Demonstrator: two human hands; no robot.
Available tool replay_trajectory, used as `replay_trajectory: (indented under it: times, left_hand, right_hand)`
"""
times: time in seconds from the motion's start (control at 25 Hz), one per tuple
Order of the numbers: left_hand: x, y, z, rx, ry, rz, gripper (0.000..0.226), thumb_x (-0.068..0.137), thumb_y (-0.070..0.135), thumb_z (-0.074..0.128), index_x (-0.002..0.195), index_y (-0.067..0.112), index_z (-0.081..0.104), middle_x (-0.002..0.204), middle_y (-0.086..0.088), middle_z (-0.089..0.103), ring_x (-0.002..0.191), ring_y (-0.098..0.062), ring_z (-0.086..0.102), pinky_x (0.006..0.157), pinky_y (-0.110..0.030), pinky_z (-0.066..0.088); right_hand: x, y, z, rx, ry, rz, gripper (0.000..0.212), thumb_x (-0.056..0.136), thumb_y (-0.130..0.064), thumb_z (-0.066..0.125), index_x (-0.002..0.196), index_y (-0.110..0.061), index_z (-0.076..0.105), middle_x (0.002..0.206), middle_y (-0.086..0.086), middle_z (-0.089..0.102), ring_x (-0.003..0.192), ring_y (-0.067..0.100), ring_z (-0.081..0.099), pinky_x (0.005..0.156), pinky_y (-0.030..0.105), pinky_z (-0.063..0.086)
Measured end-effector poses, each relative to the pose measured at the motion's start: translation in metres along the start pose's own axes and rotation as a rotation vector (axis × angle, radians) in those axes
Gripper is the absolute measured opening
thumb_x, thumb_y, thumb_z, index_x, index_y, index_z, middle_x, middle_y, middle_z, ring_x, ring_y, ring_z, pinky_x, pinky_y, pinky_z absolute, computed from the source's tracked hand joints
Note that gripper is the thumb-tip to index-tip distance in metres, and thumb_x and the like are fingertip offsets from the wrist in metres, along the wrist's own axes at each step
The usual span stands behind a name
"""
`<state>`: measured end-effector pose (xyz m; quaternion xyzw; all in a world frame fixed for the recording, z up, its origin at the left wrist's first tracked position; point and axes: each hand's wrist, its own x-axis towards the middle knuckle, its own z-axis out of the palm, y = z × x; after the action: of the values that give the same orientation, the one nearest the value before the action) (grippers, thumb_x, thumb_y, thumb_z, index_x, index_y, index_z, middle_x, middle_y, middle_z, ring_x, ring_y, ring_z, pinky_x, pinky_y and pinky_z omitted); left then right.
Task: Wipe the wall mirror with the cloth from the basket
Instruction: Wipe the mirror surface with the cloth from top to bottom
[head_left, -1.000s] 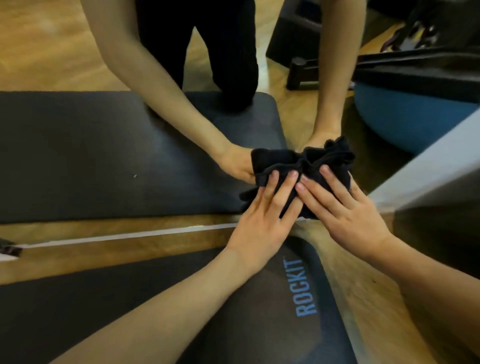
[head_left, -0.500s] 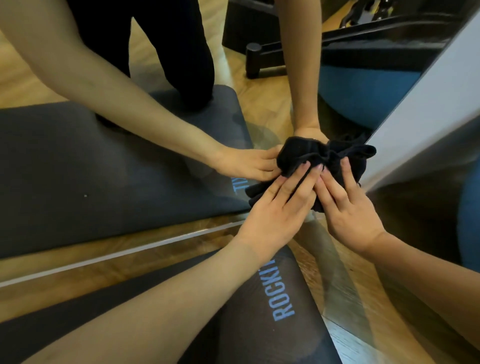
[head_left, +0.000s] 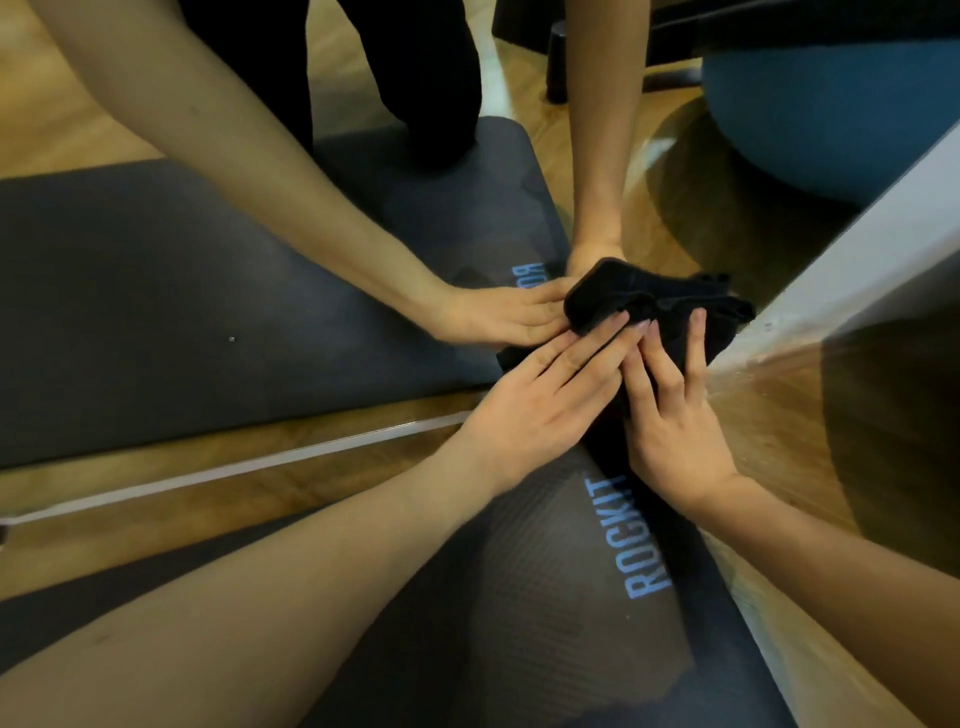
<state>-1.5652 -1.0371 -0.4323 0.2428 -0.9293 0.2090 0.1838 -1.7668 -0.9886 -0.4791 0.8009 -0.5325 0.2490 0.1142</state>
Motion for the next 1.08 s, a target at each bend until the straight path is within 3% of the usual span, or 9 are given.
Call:
replay_trajectory:
  times: [0.2, 0.4, 0.52, 0.64, 0.72, 0.8, 1.08]
  left_hand:
    - [-0.068, -0.035, -0.024, 0.029, 0.090, -0.013, 0.054, 0.109, 0.005, 0.041, 0.153, -0.008, 0.013, 0.164, -0.018, 0.030, 0.153, -0.032, 0.028, 0.125, -0.045, 0.030]
    - [-0.147, -0.072, -0.054, 0.124, 0.060, -0.055, 0.051, 0.107, 0.006, 0.041, 0.155, -0.003, 0.024, 0.162, -0.012, 0.036, 0.151, -0.028, 0.031, 0.123, -0.041, 0.031]
    - [-0.209, -0.101, -0.079, 0.208, -0.021, -0.092, 0.051, 0.107, 0.005, 0.037, 0.157, -0.001, 0.027, 0.166, -0.012, 0.026, 0.155, -0.029, 0.022, 0.127, -0.042, 0.025]
    - [-0.271, -0.129, -0.109, 0.266, -0.208, -0.142, 0.051, 0.108, 0.003, 0.019, 0.159, 0.002, 0.023, 0.171, -0.016, 0.004, 0.158, -0.034, 0.006, 0.129, -0.046, 0.008]
    - [-0.311, -0.144, -0.125, 0.306, -0.285, -0.174, 0.053, 0.108, 0.003, 0.013, 0.160, 0.002, 0.018, 0.171, -0.017, -0.004, 0.158, -0.035, 0.002, 0.129, -0.047, 0.006]
    - [-0.349, -0.156, -0.140, 0.326, -0.331, -0.228, 0.054, 0.107, 0.004, 0.012, 0.161, 0.003, 0.017, 0.171, -0.016, -0.005, 0.158, -0.035, 0.001, 0.128, -0.048, 0.006]
    - [-0.438, -0.181, -0.172, 0.369, -0.484, -0.355, 0.077, 0.096, 0.009, 0.037, 0.161, 0.002, -0.003, 0.170, -0.020, -0.011, 0.157, -0.039, -0.010, 0.128, -0.051, -0.001]
  right_hand:
    - [0.026, -0.082, 0.027, 0.052, 0.087, -0.014, 0.094, 0.093, 0.003, 0.056, 0.163, -0.003, -0.006, 0.171, 0.011, -0.016, 0.152, 0.051, -0.019, 0.121, 0.073, 0.013]
    - [0.048, -0.178, 0.063, 0.135, 0.084, 0.035, 0.069, 0.104, -0.007, 0.028, 0.163, -0.008, -0.007, 0.167, 0.014, -0.003, 0.151, 0.054, -0.018, 0.125, 0.066, 0.007]
    - [0.064, -0.240, 0.077, 0.158, 0.046, 0.003, 0.065, 0.105, -0.010, 0.021, 0.163, -0.008, -0.008, 0.165, 0.014, -0.002, 0.151, 0.053, -0.020, 0.125, 0.060, 0.001]
    - [0.080, -0.300, 0.092, 0.147, -0.012, -0.041, 0.081, 0.096, -0.006, 0.037, 0.163, -0.007, -0.008, 0.165, 0.015, -0.006, 0.150, 0.054, -0.022, 0.118, 0.068, 0.018]
    - [0.090, -0.340, 0.101, 0.163, -0.055, -0.053, 0.095, 0.089, -0.008, 0.050, 0.163, -0.009, -0.009, 0.165, 0.014, -0.008, 0.150, 0.053, -0.024, 0.110, 0.070, 0.036]
    - [0.103, -0.379, 0.109, 0.189, -0.077, -0.086, 0.099, 0.087, -0.011, 0.053, 0.163, -0.011, -0.010, 0.165, 0.012, -0.009, 0.150, 0.051, -0.026, 0.103, 0.072, 0.044]
    - [0.126, -0.470, 0.142, 0.091, -0.105, -0.196, 0.109, 0.085, -0.024, 0.064, 0.162, -0.010, -0.011, 0.166, 0.011, -0.010, 0.150, 0.049, -0.027, 0.110, 0.077, 0.012]
